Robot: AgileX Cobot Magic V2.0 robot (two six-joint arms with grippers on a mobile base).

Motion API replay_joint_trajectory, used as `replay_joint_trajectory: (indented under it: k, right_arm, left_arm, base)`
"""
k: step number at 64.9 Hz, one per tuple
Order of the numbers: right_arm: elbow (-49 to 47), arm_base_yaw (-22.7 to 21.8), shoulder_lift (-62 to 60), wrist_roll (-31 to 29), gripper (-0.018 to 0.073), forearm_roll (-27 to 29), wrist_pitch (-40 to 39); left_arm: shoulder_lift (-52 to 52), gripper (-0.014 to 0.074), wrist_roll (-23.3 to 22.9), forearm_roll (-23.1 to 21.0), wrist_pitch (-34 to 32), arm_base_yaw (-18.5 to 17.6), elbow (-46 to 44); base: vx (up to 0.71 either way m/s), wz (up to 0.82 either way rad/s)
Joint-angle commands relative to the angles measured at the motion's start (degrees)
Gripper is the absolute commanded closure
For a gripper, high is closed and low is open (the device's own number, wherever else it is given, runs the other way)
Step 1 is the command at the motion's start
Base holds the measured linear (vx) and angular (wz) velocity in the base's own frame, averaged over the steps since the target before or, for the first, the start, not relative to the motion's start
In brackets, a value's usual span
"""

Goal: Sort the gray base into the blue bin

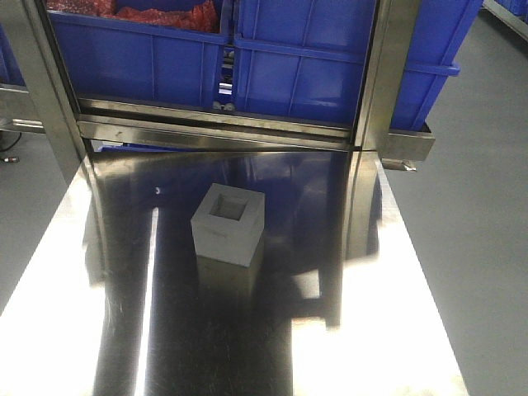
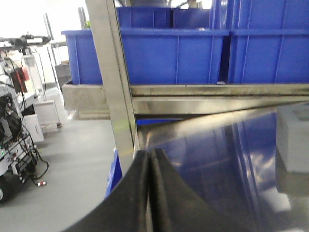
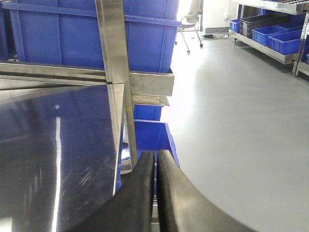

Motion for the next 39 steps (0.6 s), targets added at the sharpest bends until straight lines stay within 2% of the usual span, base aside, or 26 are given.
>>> replay_joint_trajectory:
  k: [1,8,20,29,39]
  right_arm:
    - [0.11,-0.02,-0.10,-0.20,0.0564,-0.27,-4.26]
    - [0.11,-0.02,-0.10,-0.20,0.0564,-0.27,-4.26]
    - [0.11,-0.02,-0.10,-0.20,0.0564,-0.27,-4.26]
    - [0.11,-0.02,-0.10,-0.20,0.0564,-0.27,-4.26]
    - [0.11,-0.02,-0.10,-0.20,0.0564,-0.27,-4.26]
  left_arm:
    - [-0.45,0.0603,-2.13,-0.50,-4.98,-0.17,-4.65]
    - [1.97,0.0603,-2.98,-0.37,1.18,-0.17,-11.30]
    - [14.59,0.0603,-2.98,-0.29,12.38,-0.17,-24.18]
    - [22.95,0.0603,-2.93,-0.29,14.77,-0.17,-29.69]
    - [26.47,0.0592,-2.93,-0.29,14.76,-0.17,-30.52]
  base:
    - [0.00,0.00]
    - [0.00,0.00]
    - [0.00,0.00]
    - [0.00,0.00]
    - [0.00,0.00]
